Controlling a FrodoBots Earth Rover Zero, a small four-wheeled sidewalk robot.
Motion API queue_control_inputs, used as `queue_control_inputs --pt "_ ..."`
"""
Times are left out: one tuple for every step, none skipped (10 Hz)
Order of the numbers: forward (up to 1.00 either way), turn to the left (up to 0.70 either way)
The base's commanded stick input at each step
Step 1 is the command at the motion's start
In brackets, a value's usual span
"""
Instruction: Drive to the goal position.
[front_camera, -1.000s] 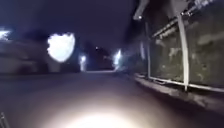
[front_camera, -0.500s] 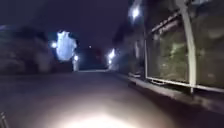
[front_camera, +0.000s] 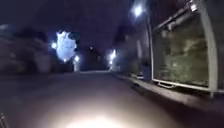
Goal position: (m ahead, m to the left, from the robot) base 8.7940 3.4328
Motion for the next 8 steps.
queue_control_inputs --pt "0.7 0.0" --pt "0.7 0.0" --pt "0.7 0.0" --pt "0.7 0.0" --pt "0.7 0.0" --pt "0.7 0.0" --pt "0.7 0.0" --pt "0.7 0.0"
